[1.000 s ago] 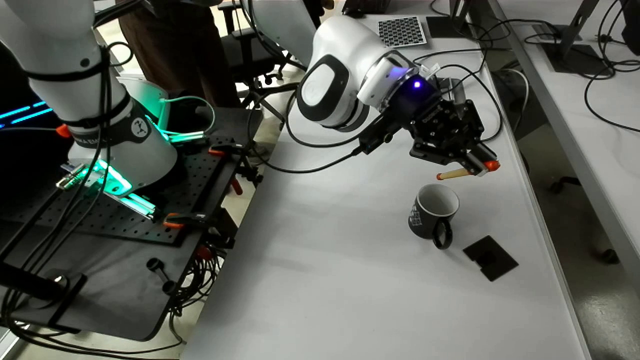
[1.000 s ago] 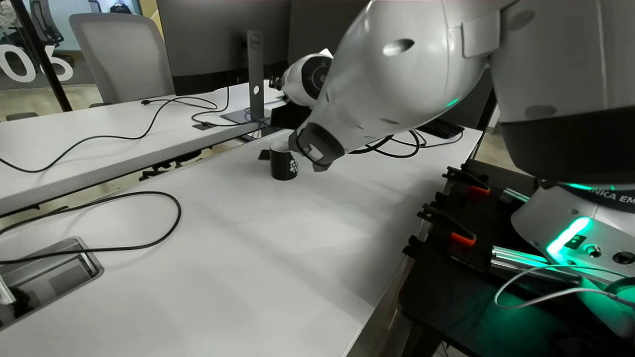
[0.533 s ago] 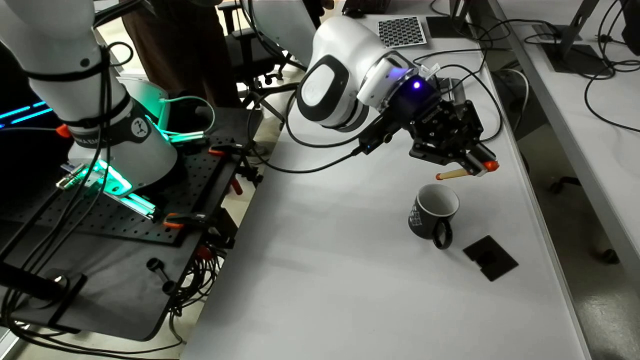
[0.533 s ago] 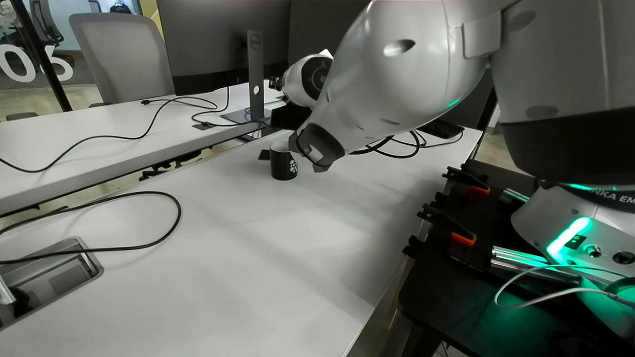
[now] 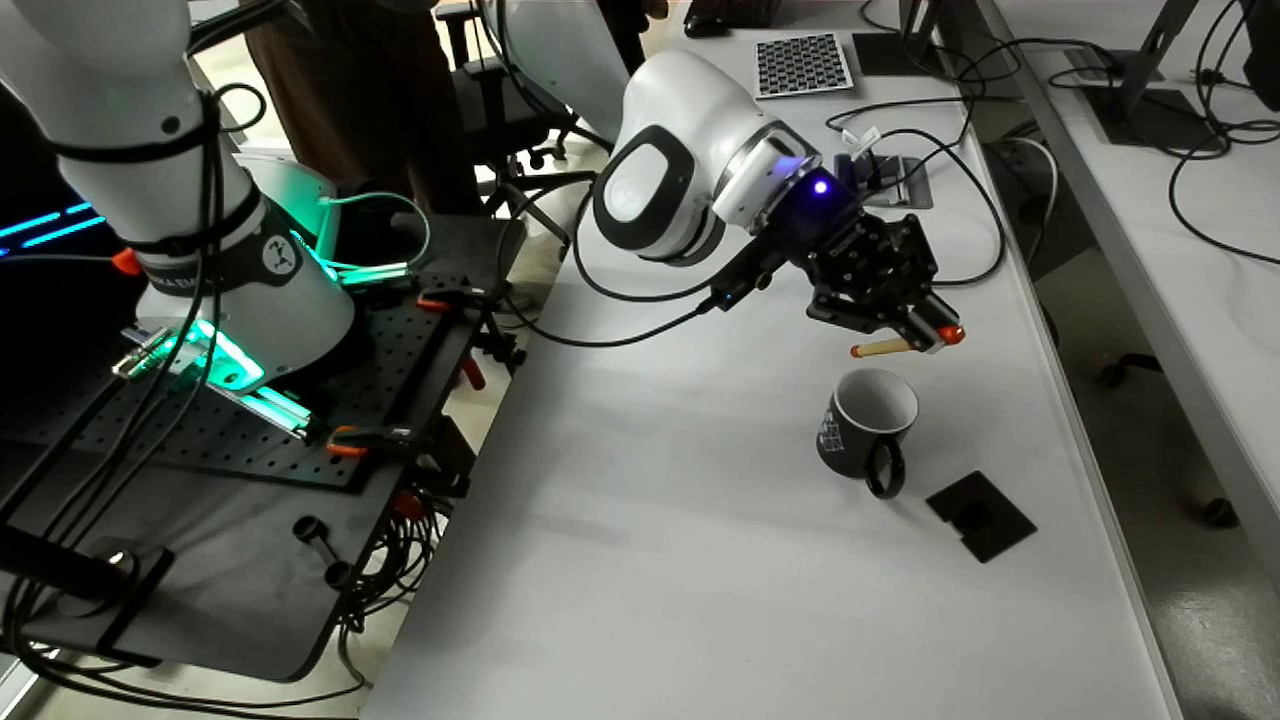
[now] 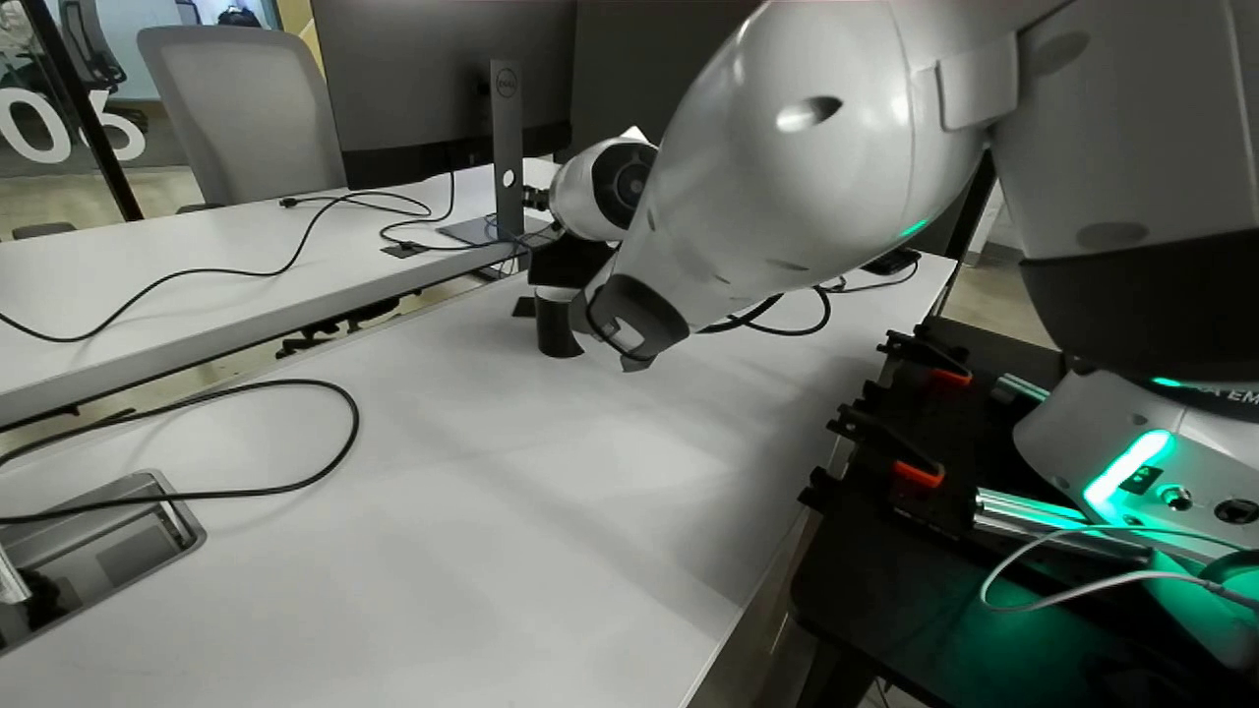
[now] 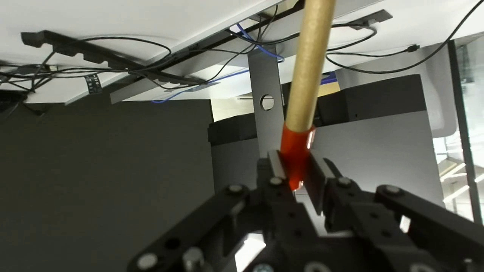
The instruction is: Put the marker in the mug
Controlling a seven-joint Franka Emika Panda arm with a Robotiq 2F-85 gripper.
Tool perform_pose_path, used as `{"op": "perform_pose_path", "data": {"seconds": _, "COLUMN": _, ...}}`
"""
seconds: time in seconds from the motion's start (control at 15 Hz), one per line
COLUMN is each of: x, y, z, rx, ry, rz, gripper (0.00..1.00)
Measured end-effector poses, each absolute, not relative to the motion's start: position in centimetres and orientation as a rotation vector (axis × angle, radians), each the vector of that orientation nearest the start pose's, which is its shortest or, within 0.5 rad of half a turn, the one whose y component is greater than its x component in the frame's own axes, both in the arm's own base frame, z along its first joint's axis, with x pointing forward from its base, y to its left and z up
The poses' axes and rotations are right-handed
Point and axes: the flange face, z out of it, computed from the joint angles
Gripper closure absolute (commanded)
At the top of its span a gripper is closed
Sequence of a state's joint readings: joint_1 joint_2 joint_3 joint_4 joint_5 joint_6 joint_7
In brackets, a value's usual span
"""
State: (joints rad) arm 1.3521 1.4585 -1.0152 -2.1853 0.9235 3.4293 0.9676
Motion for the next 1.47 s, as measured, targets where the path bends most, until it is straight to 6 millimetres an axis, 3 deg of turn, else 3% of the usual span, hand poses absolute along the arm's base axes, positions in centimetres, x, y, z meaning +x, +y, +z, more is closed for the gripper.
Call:
{"op": "perform_pose_path", "data": {"seconds": 0.67, "x": 55.0, "y": 5.0, "z": 13.5, "rx": -2.58, "ry": 1.15, "rz": -1.954, "gripper": 0.95}}
{"op": "perform_pose_path", "data": {"seconds": 1.27, "x": 54.9, "y": 7.4, "z": 13.5, "rx": -2.579, "ry": 1.087, "rz": -1.946, "gripper": 0.95}}
{"op": "perform_pose_path", "data": {"seconds": 1.33, "x": 54.8, "y": 7.6, "z": 13.5, "rx": -2.579, "ry": 1.08, "rz": -1.945, "gripper": 0.56}}
{"op": "perform_pose_path", "data": {"seconds": 1.47, "x": 54.8, "y": 8.0, "z": 13.5, "rx": -2.58, "ry": 1.07, "rz": -1.942, "gripper": 0.48}}
